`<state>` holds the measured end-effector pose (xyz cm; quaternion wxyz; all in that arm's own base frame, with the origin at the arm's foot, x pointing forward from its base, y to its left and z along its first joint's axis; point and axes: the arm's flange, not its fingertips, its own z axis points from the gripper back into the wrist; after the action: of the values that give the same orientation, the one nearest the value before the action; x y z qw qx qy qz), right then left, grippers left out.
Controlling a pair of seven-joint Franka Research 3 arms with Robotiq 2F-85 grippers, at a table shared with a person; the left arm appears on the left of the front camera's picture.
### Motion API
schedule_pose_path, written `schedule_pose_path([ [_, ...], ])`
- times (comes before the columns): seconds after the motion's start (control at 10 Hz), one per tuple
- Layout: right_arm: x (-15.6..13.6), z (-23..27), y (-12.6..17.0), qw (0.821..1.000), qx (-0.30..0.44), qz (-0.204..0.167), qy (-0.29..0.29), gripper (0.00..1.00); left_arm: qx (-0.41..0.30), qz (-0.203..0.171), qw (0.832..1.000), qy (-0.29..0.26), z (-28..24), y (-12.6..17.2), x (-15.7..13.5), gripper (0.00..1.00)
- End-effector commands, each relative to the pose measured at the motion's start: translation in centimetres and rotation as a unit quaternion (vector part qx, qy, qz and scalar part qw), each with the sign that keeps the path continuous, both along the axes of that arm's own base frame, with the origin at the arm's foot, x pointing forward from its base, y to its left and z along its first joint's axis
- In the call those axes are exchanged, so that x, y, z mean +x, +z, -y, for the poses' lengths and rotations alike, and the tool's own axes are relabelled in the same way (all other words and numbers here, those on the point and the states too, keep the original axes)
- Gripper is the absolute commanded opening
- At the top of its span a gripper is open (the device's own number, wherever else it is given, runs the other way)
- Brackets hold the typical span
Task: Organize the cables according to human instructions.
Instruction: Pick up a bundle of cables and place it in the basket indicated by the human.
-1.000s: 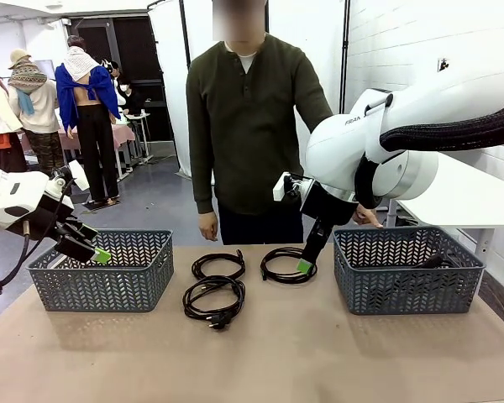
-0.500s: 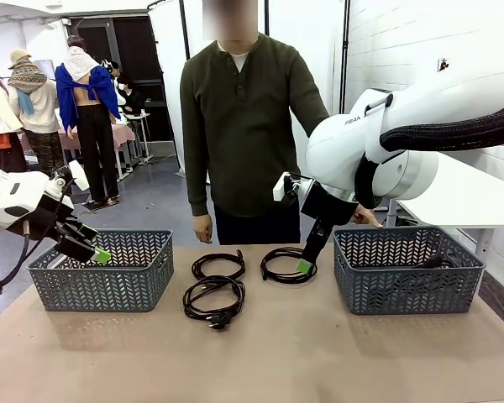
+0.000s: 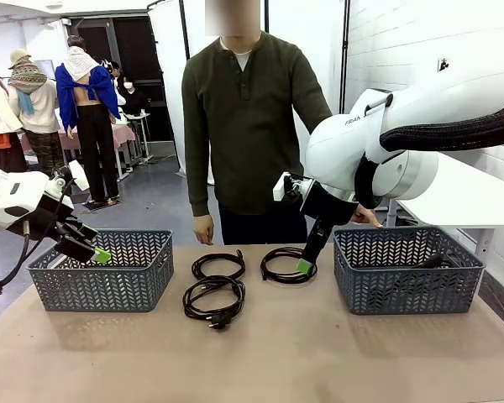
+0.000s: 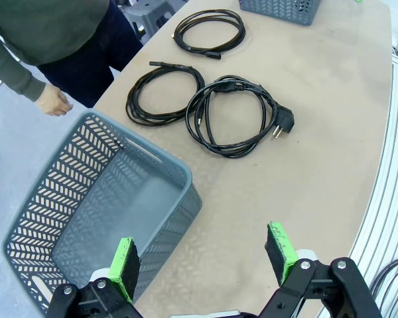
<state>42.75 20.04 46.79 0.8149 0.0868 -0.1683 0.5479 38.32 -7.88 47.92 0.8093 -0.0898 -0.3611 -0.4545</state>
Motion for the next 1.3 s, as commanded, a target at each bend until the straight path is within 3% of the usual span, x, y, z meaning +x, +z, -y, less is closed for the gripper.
schedule_pose_path([
  [0.0, 0.9, -0.6, 0.4, 1.0, 0.005, -0.007, -0.028, 1.0, -0.002, 0.0, 1.0, -0.003, -0.3, -0.2, 0.2, 1.0],
  [0.3, 4.3, -2.8, 1.8, 0.993, 0.018, -0.031, -0.117, 1.0, -0.002, 0.0, 1.0, -0.003, -0.3, -0.2, 0.2, 1.0],
  [0.6, 8.7, -5.2, 2.4, 0.972, 0.025, -0.05, -0.227, 1.0, -0.002, 0.0, 1.0, -0.003, -0.3, -0.2, 0.2, 1.0],
  [0.9, 13.1, -6.9, 0.7, 0.948, 0.017, -0.049, -0.313, 1.0, -0.002, 0.0, 1.0, -0.003, -0.3, -0.2, 0.2, 1.0],
  [1.2, 16.5, -7.8, -1.8, 0.927, 0.021, -0.077, -0.366, 1.0, -0.002, 0.0, 1.0, -0.003, -0.3, -0.2, 0.2, 1.0],
])
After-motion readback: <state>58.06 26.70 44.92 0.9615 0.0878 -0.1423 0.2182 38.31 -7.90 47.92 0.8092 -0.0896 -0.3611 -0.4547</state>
